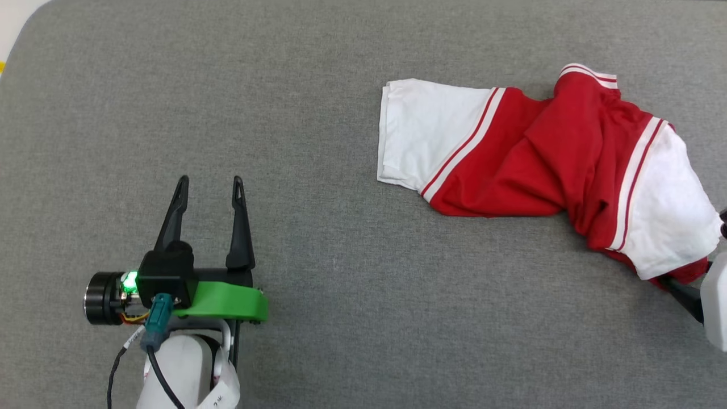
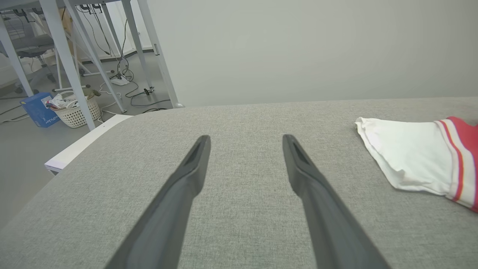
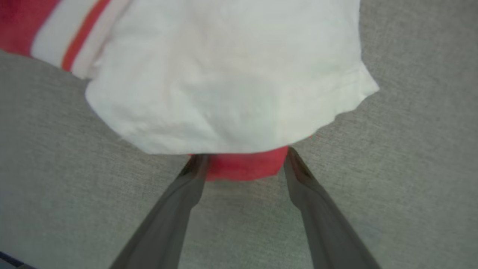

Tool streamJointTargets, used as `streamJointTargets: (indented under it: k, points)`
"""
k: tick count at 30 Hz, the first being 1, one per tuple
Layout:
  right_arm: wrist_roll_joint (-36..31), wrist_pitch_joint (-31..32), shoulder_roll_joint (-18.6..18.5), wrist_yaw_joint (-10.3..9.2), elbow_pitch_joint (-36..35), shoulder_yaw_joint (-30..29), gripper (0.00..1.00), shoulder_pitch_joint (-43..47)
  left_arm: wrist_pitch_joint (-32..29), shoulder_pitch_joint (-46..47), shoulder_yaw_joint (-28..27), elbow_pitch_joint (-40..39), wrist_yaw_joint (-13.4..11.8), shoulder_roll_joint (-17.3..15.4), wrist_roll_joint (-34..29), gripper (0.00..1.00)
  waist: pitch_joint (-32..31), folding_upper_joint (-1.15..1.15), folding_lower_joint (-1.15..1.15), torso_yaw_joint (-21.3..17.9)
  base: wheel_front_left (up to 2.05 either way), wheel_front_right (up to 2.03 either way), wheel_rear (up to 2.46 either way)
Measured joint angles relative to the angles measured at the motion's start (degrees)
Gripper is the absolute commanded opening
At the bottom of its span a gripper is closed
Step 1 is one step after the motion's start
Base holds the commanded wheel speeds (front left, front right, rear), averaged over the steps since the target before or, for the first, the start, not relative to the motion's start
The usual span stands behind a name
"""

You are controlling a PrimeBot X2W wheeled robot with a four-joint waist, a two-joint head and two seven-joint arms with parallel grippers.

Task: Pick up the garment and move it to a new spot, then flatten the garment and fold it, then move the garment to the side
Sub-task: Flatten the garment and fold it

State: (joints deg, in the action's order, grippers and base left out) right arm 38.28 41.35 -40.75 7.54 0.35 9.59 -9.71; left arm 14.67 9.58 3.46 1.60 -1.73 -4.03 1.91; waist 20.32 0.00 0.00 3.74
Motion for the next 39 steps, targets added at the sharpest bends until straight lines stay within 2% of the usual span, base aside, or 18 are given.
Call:
streamJointTargets:
  k: [6, 7, 8, 9, 13, 18, 25, 29, 34, 39]
  points:
    - [-1.18, -1.85, -1.11, -0.07, 4.71, 4.99, 1.0, -3.41, 0.0, 1.53, -0.13, 0.55, 0.04, 0.01, 0.0, 1.0, 2.5, 0.0, 0.0, 1.13, 0.0, 0.0, 0.0]
    - [-0.98, -1.92, -1.57, -0.02, 5.05, 5.75, 0.8, -3.73, 0.0, 1.53, -0.18, 0.71, 0.03, 0.01, 0.0, 1.0, 2.55, 0.0, 0.0, 1.32, 0.0, 0.0, 0.0]
    - [-0.93, -2.65, -1.86, -0.02, 5.38, 6.46, 0.37, -4.02, 0.0, 1.52, -0.23, 0.88, 0.02, 0.01, 0.0, 1.0, 2.45, 0.0, 0.0, 1.38, 0.0, 0.0, 0.0]
    - [-0.76, -3.6, -1.98, -0.02, 5.73, 6.97, 0.0, -4.17, 0.0, 1.5, -0.29, 1.01, 0.0, 0.03, 0.0, 1.0, 2.27, 0.0, 0.0, 1.39, 0.0, 0.0, 0.0]
    - [0.58, -7.31, -1.63, -0.05, 5.68, 8.0, 0.0, -4.7, 0.0, 1.0, -0.78, 1.53, -0.04, 0.05, 0.04, 1.0, 1.1, 0.0, 0.0, 1.04, 0.0, 0.0, 0.0]
    - [3.93, -9.85, -1.21, -0.08, 0.67, 7.47, 0.0, -4.45, 0.0, -0.21, -1.18, 1.63, -0.04, 0.01, 0.07, 1.0, -1.79, 0.0, 0.0, -0.12, 0.0, 0.0, 0.0]
    - [7.28, -9.7, -2.03, -0.07, -11.16, 0.49, 0.0, -3.48, 0.0, -2.0, -1.27, 1.47, -0.04, 0.01, 0.05, 1.0, -5.55, 0.0, 0.0, -1.53, 0.0, 0.0, 0.0]
    - [8.49, -7.75, -1.92, -0.05, -15.29, -3.79, 0.0, -3.18, 0.0, -2.38, -1.27, 1.09, -0.04, 0.01, 0.05, 1.0, -6.32, 0.0, 0.0, -2.03, 0.0, 0.0, 0.0]
    - [8.14, -4.99, -2.05, -0.04, -16.05, -8.1, 0.0, -3.92, 0.0, -2.52, -1.07, 0.52, -0.07, 0.03, 0.05, 1.0, -5.28, 0.0, 0.0, -1.7, 0.0, 0.0, 0.0]
    - [5.46, -2.25, -2.14, -0.03, -11.78, -8.2, 0.0, -10.5, 0.0, -2.08, -0.69, 0.33, -0.04, 0.07, 0.07, 1.0, -2.86, 0.0, 0.0, -0.91, 0.0, 0.0, 0.0]
